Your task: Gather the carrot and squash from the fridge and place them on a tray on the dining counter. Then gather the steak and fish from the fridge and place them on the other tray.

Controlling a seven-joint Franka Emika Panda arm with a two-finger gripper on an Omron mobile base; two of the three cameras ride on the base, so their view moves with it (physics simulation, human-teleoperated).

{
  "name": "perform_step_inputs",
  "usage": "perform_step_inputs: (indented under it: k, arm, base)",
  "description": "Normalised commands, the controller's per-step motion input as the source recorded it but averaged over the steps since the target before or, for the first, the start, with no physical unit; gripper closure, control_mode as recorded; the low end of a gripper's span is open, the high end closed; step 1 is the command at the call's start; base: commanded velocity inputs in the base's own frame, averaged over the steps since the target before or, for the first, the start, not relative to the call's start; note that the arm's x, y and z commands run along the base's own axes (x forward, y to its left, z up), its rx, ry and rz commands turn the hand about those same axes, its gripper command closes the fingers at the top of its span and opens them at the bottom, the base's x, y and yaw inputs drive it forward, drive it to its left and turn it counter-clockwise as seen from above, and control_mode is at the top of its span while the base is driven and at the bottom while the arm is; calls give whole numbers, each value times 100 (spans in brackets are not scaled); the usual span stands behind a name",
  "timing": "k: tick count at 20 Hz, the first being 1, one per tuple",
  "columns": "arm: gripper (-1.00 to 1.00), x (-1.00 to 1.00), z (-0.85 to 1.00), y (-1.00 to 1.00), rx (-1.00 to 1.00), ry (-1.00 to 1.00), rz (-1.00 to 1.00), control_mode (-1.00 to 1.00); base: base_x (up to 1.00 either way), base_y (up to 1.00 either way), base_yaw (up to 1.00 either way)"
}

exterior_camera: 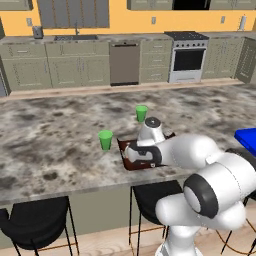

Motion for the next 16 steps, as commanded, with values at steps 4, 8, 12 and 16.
perform_step_inputs:
  k: [4, 8, 12, 16]
  arm:
    - [100, 12, -22, 1, 0, 0, 0, -100]
    - [100, 8, -18, 0, 0, 0, 0, -100]
    - [100, 16, -12, 0, 0, 5, 0, -100]
    - [100, 24, -4, 0, 0, 7, 0, -100]
  base:
    - [0, 0, 0]
    - [0, 0, 0]
    - [0, 0, 0]
    - [0, 0, 0]
